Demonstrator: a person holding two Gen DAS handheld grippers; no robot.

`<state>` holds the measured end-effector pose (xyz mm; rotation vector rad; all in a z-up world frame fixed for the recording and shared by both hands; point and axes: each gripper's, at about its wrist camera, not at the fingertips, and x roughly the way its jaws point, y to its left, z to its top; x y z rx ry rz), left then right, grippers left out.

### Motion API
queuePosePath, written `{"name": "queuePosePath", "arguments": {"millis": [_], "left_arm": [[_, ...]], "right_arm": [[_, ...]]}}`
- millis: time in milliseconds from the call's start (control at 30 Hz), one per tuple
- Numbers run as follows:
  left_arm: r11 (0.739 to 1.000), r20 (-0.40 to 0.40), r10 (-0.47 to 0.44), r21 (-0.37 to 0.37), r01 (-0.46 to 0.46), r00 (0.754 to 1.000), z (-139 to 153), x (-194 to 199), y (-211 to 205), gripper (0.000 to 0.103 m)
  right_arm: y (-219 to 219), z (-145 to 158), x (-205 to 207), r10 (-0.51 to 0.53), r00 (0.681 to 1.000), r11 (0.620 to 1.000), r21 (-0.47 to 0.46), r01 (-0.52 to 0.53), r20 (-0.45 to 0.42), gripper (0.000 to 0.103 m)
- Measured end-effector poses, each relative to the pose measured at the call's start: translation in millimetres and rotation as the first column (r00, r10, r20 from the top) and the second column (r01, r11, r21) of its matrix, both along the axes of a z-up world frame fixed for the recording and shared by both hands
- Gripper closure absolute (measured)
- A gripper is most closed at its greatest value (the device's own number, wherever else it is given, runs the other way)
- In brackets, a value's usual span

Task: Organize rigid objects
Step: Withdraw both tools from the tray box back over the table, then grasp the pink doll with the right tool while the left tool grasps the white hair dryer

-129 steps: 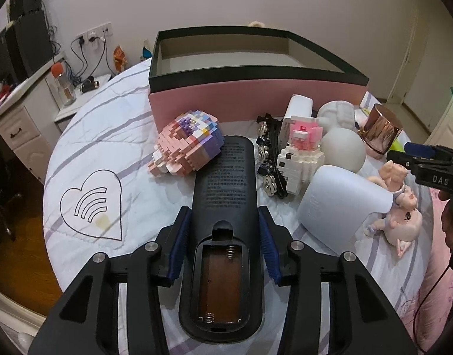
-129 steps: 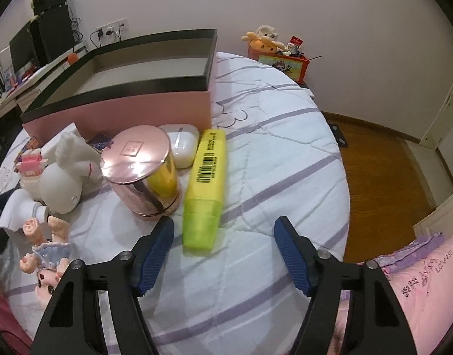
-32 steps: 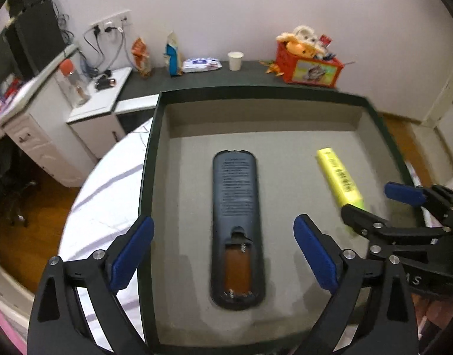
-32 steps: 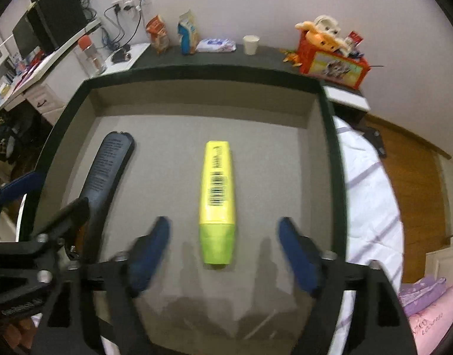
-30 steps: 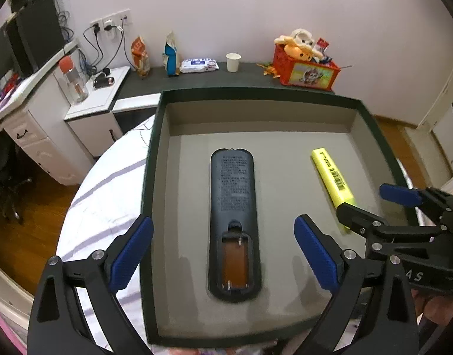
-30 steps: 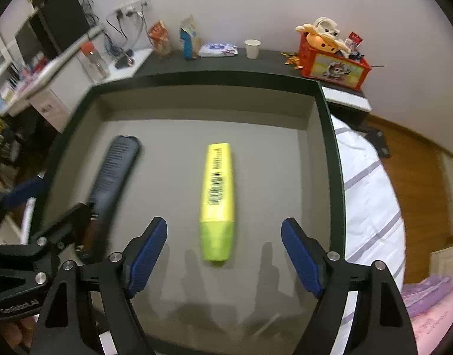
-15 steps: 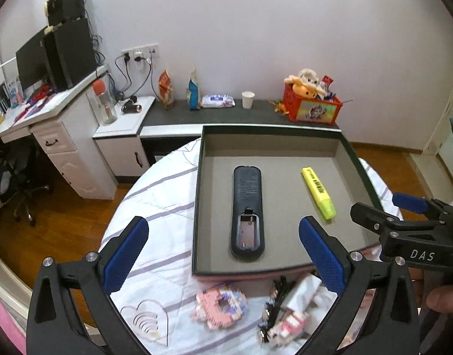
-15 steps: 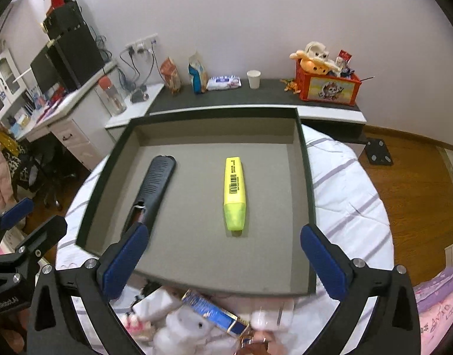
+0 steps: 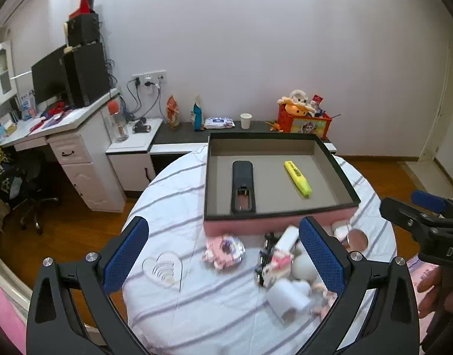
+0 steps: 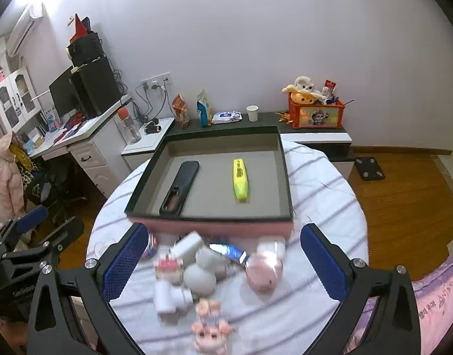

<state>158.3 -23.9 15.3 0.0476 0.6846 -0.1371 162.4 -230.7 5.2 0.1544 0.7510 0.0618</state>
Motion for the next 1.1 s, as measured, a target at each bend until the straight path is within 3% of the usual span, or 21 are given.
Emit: {"name": "queuePosePath", "arguments": {"millis": [300, 433, 600, 1100], "left_arm": [[0.999, -0.045, -0.007, -0.046, 0.005, 0.999, -34.6, -41.9, 9.9, 0.0], [0.998, -0.076, -0.025, -0.062, 0.02, 0.997, -52.9, -51.6, 6.7, 0.0], [0.998, -0.097, -0.036, -0.058, 0.03, 0.995, -68.6, -59.9, -0.8, 0.0], [0.999, -0.186, -0.027, -0.03, 0.022, 0.982, -103.8, -47.0, -12.0, 0.0]], "right_arm": [[-4.7, -27.9, -53.3, -0.037, 0.999, 0.999, 0.013, 0.037, -0.018, 0.0], [-13.9, -45.8, -63.2, -0.061, 0.997, 0.997, 0.049, 0.064, -0.055, 0.0], [-12.4, -63.1, -75.8, -0.08, 0.994, 0.996, 0.027, 0.082, -0.077, 0.0], [11.4, -107.1, -63.9, -0.001, 0.985, 1.0, -0.022, -0.003, -0.175, 0.002]]}}
